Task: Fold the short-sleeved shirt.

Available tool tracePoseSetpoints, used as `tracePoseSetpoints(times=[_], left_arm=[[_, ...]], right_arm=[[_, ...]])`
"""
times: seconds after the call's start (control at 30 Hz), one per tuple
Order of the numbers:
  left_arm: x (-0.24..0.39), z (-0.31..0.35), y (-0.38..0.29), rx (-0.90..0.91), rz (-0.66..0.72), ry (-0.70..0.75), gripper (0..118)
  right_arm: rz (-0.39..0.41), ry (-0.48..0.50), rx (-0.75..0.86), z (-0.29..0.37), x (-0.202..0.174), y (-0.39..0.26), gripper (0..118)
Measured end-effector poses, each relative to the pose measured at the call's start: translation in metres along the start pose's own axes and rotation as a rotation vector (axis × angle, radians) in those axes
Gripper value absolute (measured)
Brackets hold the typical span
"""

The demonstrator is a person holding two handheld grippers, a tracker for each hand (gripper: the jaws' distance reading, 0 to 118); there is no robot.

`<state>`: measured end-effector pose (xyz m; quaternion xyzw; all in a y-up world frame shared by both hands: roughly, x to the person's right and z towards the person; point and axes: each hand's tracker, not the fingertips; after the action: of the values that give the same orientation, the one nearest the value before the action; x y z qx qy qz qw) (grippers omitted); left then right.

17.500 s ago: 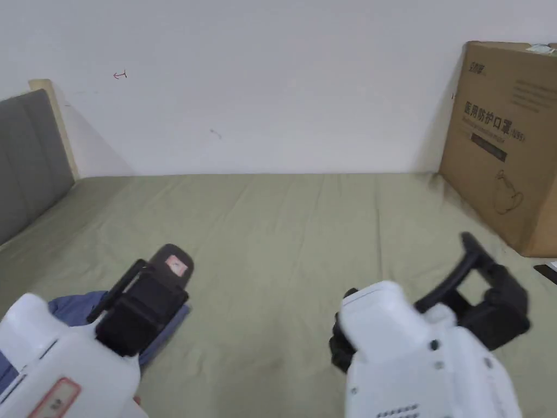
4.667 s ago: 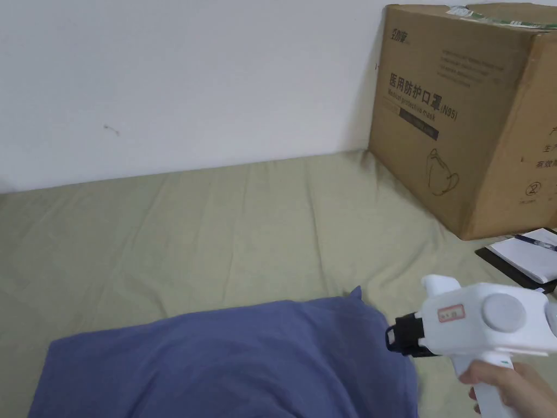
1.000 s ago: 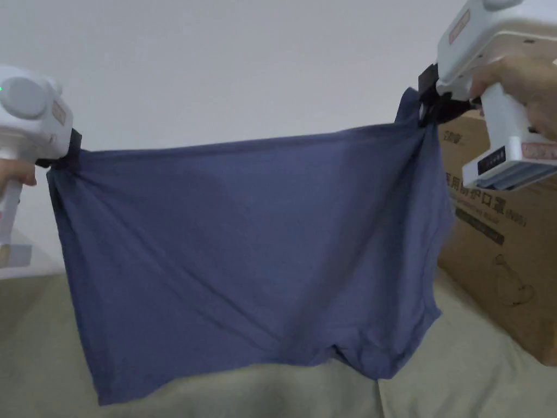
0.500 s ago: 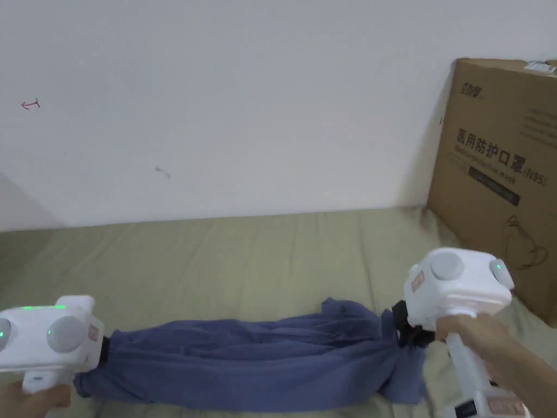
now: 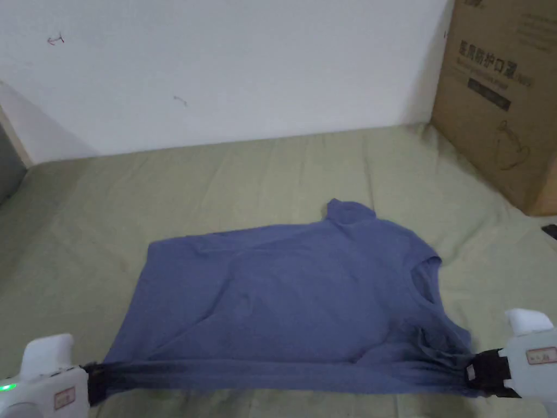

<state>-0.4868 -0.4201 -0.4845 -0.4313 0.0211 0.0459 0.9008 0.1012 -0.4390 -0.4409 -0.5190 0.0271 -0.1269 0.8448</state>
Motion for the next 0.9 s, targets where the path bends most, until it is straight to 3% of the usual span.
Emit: tracePoseSetpoints(times=[0.03, 0.13, 0.3, 0.4, 0.43, 0.47, 0.53, 0.57, 0.6, 0.73, 0.77, 0.83, 0.87, 0.9], left_arm=[[0.002, 0.014, -0.022, 0.003, -0.046, 0.015, 1], [-0.002, 0.039, -0.065, -0.009, -0.067, 0.038, 1], [-0.015, 0.06, -0.099, -0.022, 0.009, 0.014, 1], [-0.014, 0.064, -0.105, -0.017, 0.007, 0.031, 8], [-0.011, 0.066, -0.105, -0.009, -0.002, 0.047, 13], [-0.011, 0.07, -0.105, -0.007, -0.008, 0.05, 25], [-0.013, 0.08, -0.106, 0.011, -0.008, 0.051, 61], [-0.011, 0.085, -0.106, 0.012, -0.004, 0.046, 83], [-0.012, 0.094, -0.108, 0.029, 0.009, 0.03, 89], [-0.011, 0.124, -0.119, 0.064, 0.038, -0.008, 89], [-0.01, 0.13, -0.122, 0.072, 0.042, -0.016, 83], [-0.008, 0.142, -0.131, 0.085, 0.05, -0.016, 56], [-0.006, 0.148, -0.135, 0.09, 0.051, -0.013, 30], [-0.005, 0.152, -0.14, 0.103, 0.06, -0.006, 13]], right_arm=[[0.022, -0.003, 0.002, 0.01, -0.004, -0.02, 5], [-0.022, 0.026, -0.009, 0.026, 0.003, -0.061, 5], [-0.088, 0.038, 0.006, 0.038, 0.008, -0.093, 5], [-0.082, 0.052, 0.019, 0.04, 0.003, -0.095, 9], [-0.067, 0.048, 0.03, 0.042, 0.0, -0.094, 18], [-0.048, 0.033, 0.038, 0.045, -0.002, -0.093, 45], [0.0, 0.011, 0.06, 0.052, -0.008, -0.092, 97], [0.007, 0.004, 0.073, 0.056, -0.009, -0.092, 107], [0.009, 0.005, 0.093, 0.063, -0.011, -0.092, 105], [-0.006, 0.034, 0.22, 0.094, -0.028, -0.1, 103], [0.013, 0.035, 0.263, 0.101, -0.034, -0.103, 98], [0.054, 0.017, 0.329, 0.119, -0.05, -0.111, 78], [0.081, 0.01, 0.363, 0.126, -0.057, -0.116, 56], [0.101, 0.011, 0.384, 0.131, -0.064, -0.121, 38]])
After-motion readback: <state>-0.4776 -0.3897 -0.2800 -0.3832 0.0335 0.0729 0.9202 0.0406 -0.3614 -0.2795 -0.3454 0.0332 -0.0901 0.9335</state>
